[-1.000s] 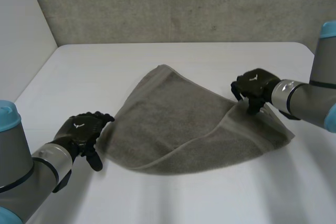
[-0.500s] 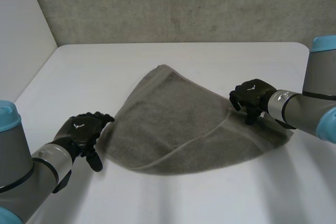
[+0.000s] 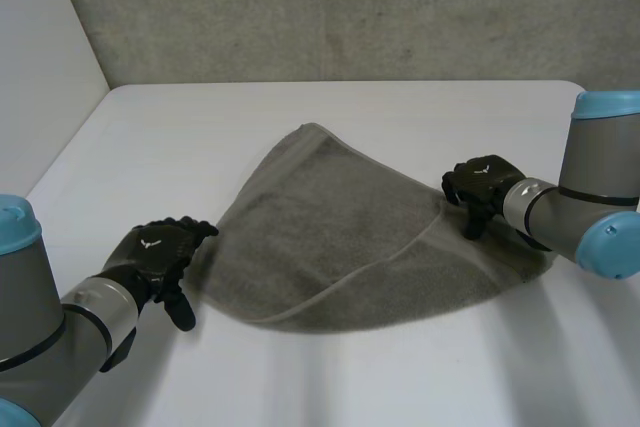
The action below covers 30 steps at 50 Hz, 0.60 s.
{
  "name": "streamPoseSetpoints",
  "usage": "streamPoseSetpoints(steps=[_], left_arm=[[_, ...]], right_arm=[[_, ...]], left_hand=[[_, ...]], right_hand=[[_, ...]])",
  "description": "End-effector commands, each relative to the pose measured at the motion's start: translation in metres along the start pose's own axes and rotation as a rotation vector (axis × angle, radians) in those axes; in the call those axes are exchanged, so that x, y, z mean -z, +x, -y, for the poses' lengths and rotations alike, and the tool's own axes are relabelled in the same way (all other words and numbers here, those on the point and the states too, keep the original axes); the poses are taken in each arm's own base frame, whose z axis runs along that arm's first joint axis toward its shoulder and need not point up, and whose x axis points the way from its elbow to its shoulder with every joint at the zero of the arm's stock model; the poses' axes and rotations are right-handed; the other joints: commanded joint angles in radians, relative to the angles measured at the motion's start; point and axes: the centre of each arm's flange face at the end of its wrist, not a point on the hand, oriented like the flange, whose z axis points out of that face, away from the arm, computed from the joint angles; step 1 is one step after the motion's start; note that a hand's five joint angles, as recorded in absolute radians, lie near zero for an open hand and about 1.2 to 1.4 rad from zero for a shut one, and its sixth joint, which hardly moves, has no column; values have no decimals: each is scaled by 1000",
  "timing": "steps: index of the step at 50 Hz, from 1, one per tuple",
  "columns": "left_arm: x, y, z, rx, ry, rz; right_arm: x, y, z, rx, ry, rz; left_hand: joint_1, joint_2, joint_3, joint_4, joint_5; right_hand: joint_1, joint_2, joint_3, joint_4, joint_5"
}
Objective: Fold the towel.
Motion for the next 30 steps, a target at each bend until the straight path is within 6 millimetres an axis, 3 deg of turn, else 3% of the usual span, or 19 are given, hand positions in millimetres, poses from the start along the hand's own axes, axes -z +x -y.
streamPoseSetpoints(steps=[1, 8, 9, 11, 12, 13, 14, 16, 17, 19, 20, 22, 25, 27, 30], left_arm=[[0, 0, 0, 1, 0, 1], [0, 0, 0, 1, 0, 1], [0, 0, 0, 0, -1, 0], [0, 0, 0, 0, -1, 0], [0, 0, 0, 0, -1, 0], [0, 0, 0, 0, -1, 0], [0, 0, 0, 0, -1, 0], [0, 1, 0, -1, -1, -3], [0, 1, 0, -1, -1, -3], [1, 1, -1, -1, -2, -6], [1, 1, -1, -1, -2, -6], [1, 2, -1, -2, -1, -11], [1, 2, -1, -2, -3, -11], [1, 2, -1, -2, -3, -13], [0, 3, -1, -2, 1, -17]], right_arm=[[-9, -5, -1, 7, 3, -1], [-16, -5, -6, -12, -15, -19], [-17, -6, -5, -13, -13, -18], [-15, -11, 0, -15, 1, -6], [-15, -11, 0, -15, 1, -6], [-13, -11, 5, -20, 16, -9], [-13, -11, 5, -20, 16, -9], [-1, -4, 27, -55, 73, -27], [-1, -4, 27, -55, 74, -27], [20, 5, 56, -113, 156, -43], [20, 5, 56, -114, 157, -43], [45, 14, 85, -153, 249, -43], [60, 18, 98, -166, 294, -41], [85, 20, 117, -169, 366, -36], [100, 20, 125, -172, 395, -35]], left_hand=[[9, 19, 17, 19, 14], [9, 19, 17, 19, 14], [9, 19, 17, 19, 14], [9, 19, 17, 19, 14], [9, 19, 17, 19, 14], [9, 19, 17, 19, 14], [9, 19, 17, 19, 14], [9, 19, 17, 19, 14], [9, 19, 17, 19, 14], [9, 19, 17, 19, 14], [9, 19, 17, 19, 14], [9, 19, 17, 19, 14], [9, 19, 17, 19, 14], [9, 19, 17, 19, 14], [6, 16, 14, 16, 11]], right_hand=[[58, -28, -8, -4, -10], [73, -13, 6, 10, 5], [131, 45, 64, 69, 63], [525, 440, 459, 463, 457], [528, 442, 461, 466, 460], [788, 702, 722, 726, 720], [791, 705, 724, 729, 723], [791, 705, 724, 729, 723], [791, 705, 724, 729, 723], [791, 705, 724, 729, 723], [791, 705, 724, 729, 723], [791, 705, 724, 729, 723], [791, 705, 724, 729, 723], [791, 705, 724, 729, 723], [791, 705, 724, 729, 723]])
